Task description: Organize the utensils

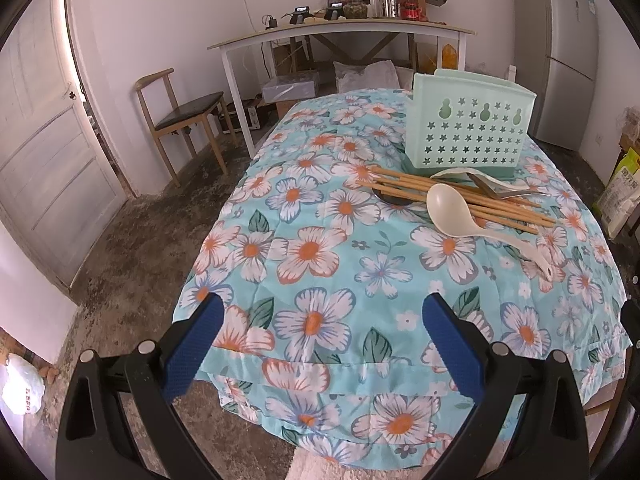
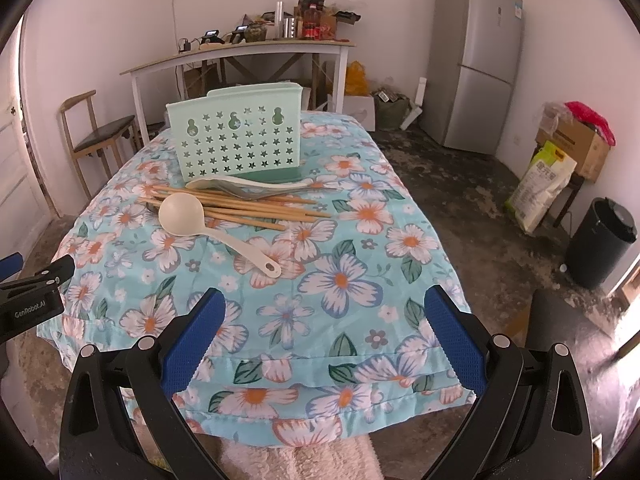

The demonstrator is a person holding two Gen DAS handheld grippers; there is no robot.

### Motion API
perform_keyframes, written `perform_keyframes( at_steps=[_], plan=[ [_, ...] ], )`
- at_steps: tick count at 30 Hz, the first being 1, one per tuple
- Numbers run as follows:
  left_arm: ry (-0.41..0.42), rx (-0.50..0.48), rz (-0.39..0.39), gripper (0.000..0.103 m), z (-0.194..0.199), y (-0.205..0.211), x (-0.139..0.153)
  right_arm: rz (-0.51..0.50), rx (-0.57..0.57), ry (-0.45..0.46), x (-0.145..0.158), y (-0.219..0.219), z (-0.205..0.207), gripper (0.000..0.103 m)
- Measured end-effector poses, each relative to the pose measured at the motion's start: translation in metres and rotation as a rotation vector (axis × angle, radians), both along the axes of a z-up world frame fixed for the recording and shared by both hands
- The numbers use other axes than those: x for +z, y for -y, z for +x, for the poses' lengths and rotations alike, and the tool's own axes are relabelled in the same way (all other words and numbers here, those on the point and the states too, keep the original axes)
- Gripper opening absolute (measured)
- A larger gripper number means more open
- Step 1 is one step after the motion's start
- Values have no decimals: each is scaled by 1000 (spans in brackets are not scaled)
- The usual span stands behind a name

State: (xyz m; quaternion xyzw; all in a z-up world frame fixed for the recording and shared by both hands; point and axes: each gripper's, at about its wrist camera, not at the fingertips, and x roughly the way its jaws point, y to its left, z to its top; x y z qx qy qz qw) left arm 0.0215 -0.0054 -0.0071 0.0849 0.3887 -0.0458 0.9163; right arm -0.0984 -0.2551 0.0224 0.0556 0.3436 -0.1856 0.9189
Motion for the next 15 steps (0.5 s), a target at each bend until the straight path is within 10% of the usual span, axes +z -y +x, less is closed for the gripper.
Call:
perform_keyframes(
  at_steps=[15],
  plan=[
    [-11, -82, -33, 97, 48, 22, -23, 49, 43, -75, -36, 15, 30, 95]
  ],
)
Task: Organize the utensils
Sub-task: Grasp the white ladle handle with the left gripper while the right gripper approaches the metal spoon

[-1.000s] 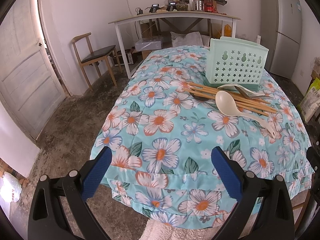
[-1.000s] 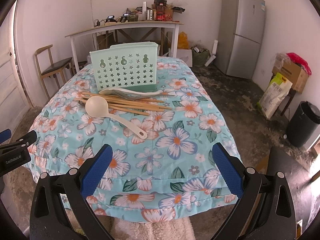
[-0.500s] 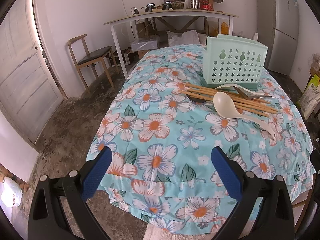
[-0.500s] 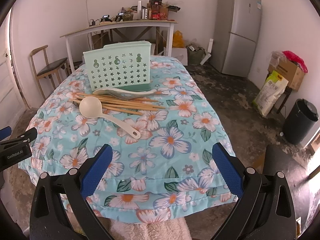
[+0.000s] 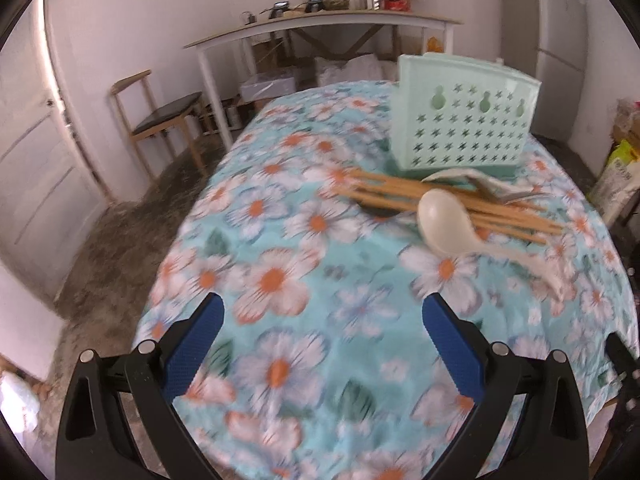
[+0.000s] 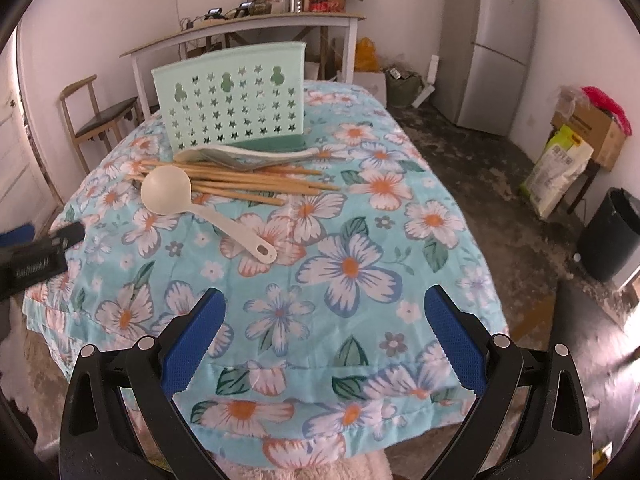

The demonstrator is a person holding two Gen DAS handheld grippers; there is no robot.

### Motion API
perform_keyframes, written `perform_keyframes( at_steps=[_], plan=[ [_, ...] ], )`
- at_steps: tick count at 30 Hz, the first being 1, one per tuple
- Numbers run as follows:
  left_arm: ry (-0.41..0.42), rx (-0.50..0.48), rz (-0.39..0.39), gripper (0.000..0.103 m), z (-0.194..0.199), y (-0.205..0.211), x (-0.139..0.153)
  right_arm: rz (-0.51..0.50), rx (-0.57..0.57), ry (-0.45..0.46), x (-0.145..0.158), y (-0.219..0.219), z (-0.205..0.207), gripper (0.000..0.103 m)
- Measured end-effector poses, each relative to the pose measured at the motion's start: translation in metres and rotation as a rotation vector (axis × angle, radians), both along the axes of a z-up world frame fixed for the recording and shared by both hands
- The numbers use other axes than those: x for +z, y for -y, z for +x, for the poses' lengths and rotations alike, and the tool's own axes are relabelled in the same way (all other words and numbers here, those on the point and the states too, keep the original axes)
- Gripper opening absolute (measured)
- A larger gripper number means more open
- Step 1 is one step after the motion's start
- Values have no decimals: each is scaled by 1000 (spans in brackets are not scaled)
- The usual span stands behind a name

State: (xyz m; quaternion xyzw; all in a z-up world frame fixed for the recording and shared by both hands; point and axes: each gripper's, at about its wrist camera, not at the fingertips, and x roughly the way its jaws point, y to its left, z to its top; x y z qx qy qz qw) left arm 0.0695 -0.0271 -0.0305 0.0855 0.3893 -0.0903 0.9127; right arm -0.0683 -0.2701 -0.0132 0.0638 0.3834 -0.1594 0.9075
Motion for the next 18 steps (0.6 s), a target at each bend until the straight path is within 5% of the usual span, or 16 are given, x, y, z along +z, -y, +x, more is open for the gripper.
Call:
perform_keyframes(
  at_steps=[9, 15, 18],
  plan=[
    [-12, -168, -194, 95, 45, 27, -8, 16, 74, -16, -24, 11, 39, 95],
    [-81, -236, -283, 81, 71, 39, -20, 44, 137, -19, -35, 20, 62, 95],
    [-133, -238, -318, 64, 84, 43, -29, 99, 149, -29, -43, 25, 66, 95]
  ],
)
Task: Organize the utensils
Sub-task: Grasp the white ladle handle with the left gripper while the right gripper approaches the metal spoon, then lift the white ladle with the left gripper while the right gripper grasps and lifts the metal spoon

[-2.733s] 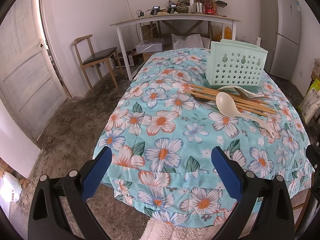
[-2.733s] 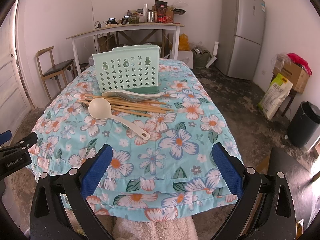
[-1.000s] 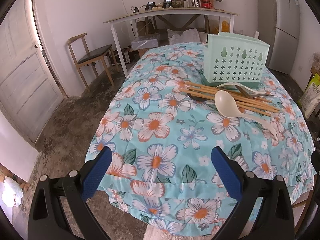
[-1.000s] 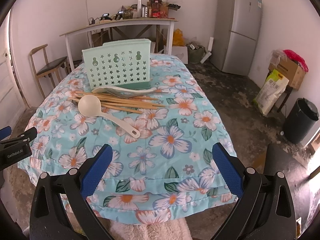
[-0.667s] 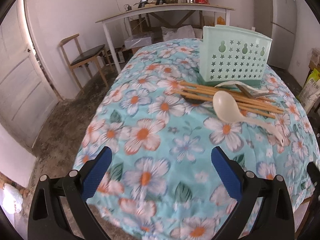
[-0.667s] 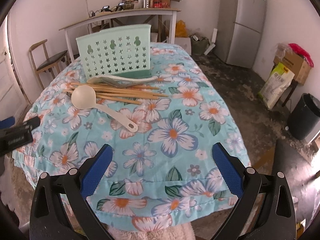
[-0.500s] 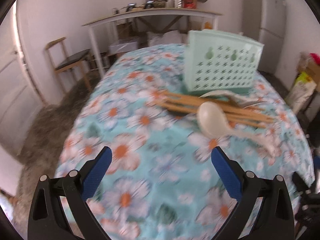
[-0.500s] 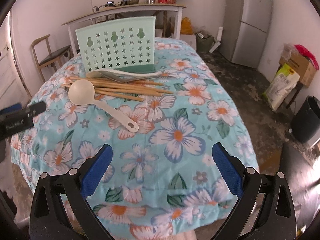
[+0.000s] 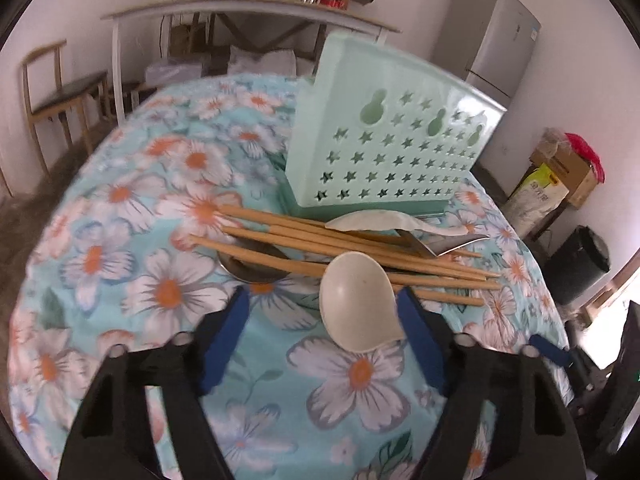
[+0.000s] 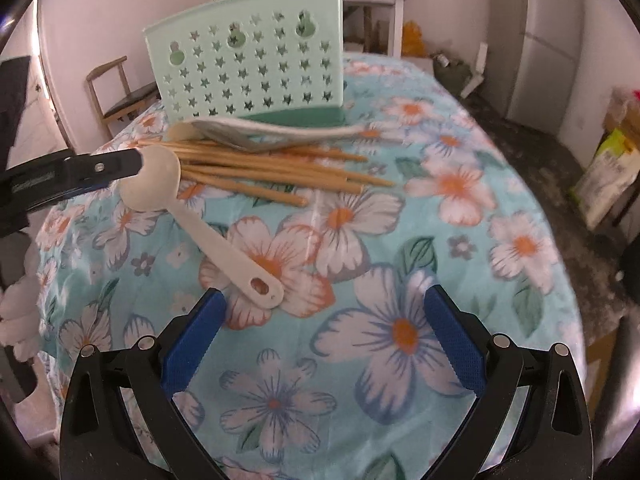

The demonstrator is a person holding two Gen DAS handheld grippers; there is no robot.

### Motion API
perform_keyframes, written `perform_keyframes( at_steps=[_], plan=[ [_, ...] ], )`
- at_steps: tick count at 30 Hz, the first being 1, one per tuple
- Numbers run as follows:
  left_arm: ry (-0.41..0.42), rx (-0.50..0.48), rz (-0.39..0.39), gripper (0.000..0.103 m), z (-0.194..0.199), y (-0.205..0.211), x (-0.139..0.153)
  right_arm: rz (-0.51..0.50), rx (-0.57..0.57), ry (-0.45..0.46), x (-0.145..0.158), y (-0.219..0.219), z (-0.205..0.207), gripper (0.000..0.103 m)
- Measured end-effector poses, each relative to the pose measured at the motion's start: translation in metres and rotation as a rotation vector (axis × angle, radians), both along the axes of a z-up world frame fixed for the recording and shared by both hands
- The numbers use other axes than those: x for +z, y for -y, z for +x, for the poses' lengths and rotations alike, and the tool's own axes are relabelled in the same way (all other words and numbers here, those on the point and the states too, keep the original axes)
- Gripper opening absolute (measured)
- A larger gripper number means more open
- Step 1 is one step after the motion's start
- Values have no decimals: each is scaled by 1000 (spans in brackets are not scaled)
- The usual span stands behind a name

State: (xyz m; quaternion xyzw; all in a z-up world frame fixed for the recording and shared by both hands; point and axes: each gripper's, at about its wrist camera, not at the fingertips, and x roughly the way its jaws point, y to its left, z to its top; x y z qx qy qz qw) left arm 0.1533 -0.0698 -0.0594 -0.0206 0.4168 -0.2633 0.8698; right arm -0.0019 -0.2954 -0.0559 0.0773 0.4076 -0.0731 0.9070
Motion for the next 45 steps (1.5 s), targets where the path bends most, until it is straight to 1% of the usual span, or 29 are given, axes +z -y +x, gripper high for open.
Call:
perform_keyframes(
  at_steps=[1, 2, 3, 5, 6, 8, 9, 11, 13, 17, 20, 22, 24, 26, 27, 28, 29, 31, 33, 34, 36, 37, 39, 40, 41, 45],
  plan=[
    [-23, -4, -11, 57, 5, 1, -4, 4, 2, 12, 0, 0, 0, 95],
    [-39, -7, -21, 53, 8, 0, -6, -16, 9, 4, 1, -1, 0, 95],
    [-60, -7, -29, 50, 12, 1, -10, -18, 15, 6, 1, -1, 0, 95],
    [-86, -6, -27, 40, 17, 3, -16, -12, 24, 11, 1, -2, 1, 95],
    [-90, -8, -27, 38, 17, 3, -17, -1, 27, 16, 2, -1, 1, 95],
    [-92, -12, -29, 30, 16, 5, -18, 30, 33, 33, 4, 2, -1, 95],
    [-95, -11, -33, 29, 15, 5, -19, 41, 34, 40, 5, 3, -1, 95],
    [-101, -10, -49, 18, 14, 5, -21, 65, 34, 62, 5, 6, -3, 95],
    [-108, -13, -63, 11, 12, 4, -23, 80, 38, 87, 4, 8, -4, 95],
    [-116, -3, -88, 8, 7, -2, -22, 73, 57, 76, 6, 7, -5, 95],
    [-146, 13, -110, 8, 2, -17, -19, 60, 65, 58, 7, 6, -4, 95],
    [-154, 30, -106, 8, -1, -27, -17, 32, 82, 23, 10, 3, -2, 95],
    [-165, 57, -100, 8, -3, -41, -18, 27, 94, 9, 15, 3, 0, 94],
    [-168, 70, -98, 8, -6, -51, -21, 2, 123, 36, 27, -1, 0, 86],
    [-168, 77, -99, 8, -8, -58, -22, -25, 142, 53, 34, -5, 1, 85],
    [-170, 78, -101, 8, -9, -61, -23, -73, 173, 84, 43, -13, 3, 84],
    [-172, 79, -106, 8, -11, -63, -24, -99, 194, 102, 49, -17, 6, 79],
    [-168, 78, -114, 8, -13, -67, -25, -154, 238, 132, 60, -29, 16, 76],
    [-158, 75, -117, 8, -14, -67, -26, -186, 283, 143, 65, -39, 30, 64],
    [-156, 75, -120, 8, -15, -67, -27, -197, 298, 144, 66, -43, 37, 61],
    [-156, 74, -128, 8, -15, -68, -28, -244, 343, 142, 63, -55, 54, 53],
    [-156, 73, -132, 8, -15, -69, -28, -265, 363, 136, 61, -60, 61, 47],
    [-152, 67, -134, 8, -15, -69, -29, -292, 394, 127, 57, -68, 74, 38],
    [-150, 64, -133, 8, -15, -67, -29, -303, 400, 124, 55, -70, 78, 36],
    [-149, 61, -133, 8, -15, -68, -29, -313, 407, 116, 52, -73, 84, 31],
    [-153, 57, -138, 8, -14, -68, -29, -350, 423, 70, 38, -79, 106, 20]
  ],
)
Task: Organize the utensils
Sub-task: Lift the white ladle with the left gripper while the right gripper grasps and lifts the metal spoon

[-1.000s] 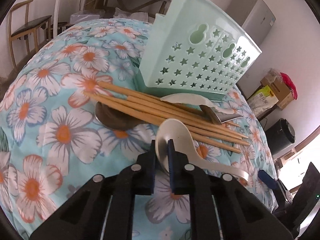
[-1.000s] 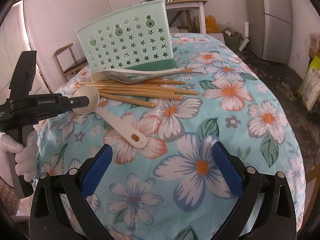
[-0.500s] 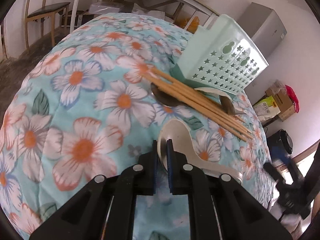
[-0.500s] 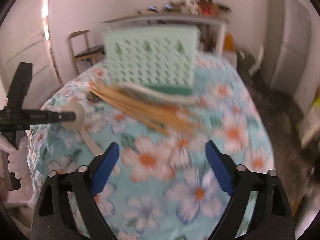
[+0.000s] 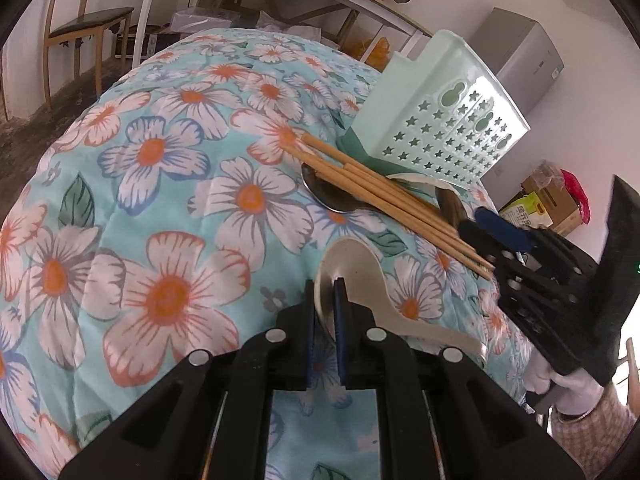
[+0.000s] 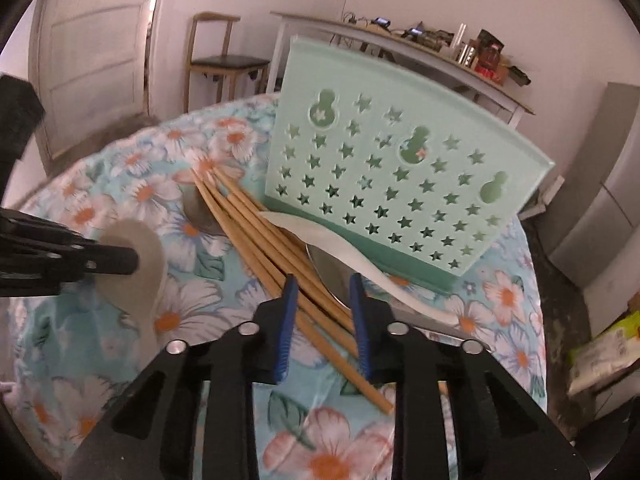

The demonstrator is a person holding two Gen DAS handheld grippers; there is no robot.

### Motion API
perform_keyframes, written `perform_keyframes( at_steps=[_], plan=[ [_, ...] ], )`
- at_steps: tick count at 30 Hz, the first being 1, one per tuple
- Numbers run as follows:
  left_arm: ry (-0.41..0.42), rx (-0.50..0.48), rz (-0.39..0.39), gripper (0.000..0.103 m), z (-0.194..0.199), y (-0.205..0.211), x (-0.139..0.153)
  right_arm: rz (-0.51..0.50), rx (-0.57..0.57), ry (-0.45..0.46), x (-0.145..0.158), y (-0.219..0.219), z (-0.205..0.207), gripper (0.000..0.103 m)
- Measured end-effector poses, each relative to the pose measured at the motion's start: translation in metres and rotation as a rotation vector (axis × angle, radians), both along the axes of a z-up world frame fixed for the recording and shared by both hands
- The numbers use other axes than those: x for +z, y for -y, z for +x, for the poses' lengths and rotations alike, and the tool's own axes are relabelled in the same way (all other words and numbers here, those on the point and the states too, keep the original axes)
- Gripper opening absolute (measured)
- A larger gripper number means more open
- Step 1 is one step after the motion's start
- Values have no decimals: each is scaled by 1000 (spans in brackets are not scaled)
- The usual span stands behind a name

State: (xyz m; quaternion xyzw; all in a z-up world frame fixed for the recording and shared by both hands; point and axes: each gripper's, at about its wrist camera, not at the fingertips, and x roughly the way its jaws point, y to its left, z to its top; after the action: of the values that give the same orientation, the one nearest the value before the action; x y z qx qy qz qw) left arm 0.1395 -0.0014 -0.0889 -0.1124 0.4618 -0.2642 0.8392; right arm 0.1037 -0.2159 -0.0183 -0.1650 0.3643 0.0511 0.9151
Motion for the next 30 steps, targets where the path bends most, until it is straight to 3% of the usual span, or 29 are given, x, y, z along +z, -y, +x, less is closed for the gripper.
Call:
perform_keyframes(
  at_steps=[9, 16, 24, 30],
  plan=[
    [4, 2, 4, 8, -1, 0, 0, -67, -2, -14, -15, -3, 18, 8],
    [30, 12, 19, 8, -4, 3, 7, -28, -8, 17, 6, 2, -4, 5],
    [145, 15, 5, 5, -22, 3, 47, 156, -55, 83, 52, 32, -38, 2],
    [283, 8, -27, 5, -35, 7, 98, 393, -107, 132, 84, 74, -54, 1]
  ],
)
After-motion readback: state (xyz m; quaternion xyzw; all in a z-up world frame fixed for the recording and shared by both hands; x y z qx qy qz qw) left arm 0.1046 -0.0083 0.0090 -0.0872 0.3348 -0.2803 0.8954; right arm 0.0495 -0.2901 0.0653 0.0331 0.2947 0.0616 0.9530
